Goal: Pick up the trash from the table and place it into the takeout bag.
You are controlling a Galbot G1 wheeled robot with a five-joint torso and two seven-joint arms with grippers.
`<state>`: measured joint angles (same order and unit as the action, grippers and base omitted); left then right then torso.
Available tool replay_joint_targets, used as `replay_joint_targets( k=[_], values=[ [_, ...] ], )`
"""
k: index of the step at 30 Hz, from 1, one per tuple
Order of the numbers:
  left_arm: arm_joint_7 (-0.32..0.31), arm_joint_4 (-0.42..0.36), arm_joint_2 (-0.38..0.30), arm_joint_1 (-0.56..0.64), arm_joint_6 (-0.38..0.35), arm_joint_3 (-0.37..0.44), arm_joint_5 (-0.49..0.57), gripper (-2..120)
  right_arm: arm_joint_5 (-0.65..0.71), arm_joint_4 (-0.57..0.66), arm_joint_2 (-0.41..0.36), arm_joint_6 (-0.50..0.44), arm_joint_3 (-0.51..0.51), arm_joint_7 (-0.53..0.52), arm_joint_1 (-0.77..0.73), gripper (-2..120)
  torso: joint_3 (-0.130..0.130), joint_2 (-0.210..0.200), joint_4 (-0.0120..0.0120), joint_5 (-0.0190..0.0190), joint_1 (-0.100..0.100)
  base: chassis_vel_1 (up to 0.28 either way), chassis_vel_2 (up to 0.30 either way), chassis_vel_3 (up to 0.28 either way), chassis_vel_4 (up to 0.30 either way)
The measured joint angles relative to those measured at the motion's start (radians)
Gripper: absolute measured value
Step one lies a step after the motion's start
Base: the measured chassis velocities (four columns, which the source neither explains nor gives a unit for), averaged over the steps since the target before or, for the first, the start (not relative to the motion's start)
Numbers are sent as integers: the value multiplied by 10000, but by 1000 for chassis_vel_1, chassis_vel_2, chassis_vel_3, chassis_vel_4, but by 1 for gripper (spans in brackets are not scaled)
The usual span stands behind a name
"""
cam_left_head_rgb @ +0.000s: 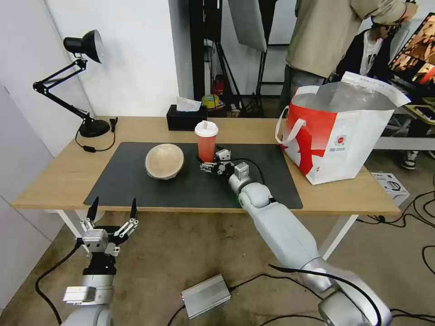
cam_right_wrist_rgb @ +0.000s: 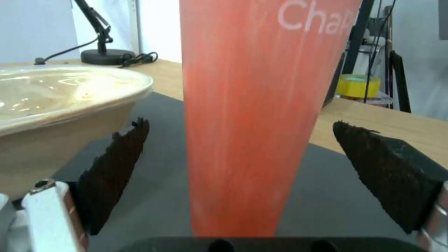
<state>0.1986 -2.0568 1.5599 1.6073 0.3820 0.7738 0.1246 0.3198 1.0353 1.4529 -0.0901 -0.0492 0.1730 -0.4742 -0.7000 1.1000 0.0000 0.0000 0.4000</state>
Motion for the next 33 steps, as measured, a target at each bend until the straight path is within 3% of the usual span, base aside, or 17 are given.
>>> replay_joint_targets(
  k=[26, 33],
  values=[
    [224, 255, -75, -63, 7, -76, -10, 100, -445, -1556, 658, -576, 491, 445, 540, 100, 6, 5, -2, -3, -4, 0, 0, 0, 0],
    [226, 273, -76, -60, 20, -33, -5, 100, -504, -1694, 736, -653, 539, 556, 562, 90, 5, 7, -4, -4, -5, 0, 0, 0, 0]
  ],
)
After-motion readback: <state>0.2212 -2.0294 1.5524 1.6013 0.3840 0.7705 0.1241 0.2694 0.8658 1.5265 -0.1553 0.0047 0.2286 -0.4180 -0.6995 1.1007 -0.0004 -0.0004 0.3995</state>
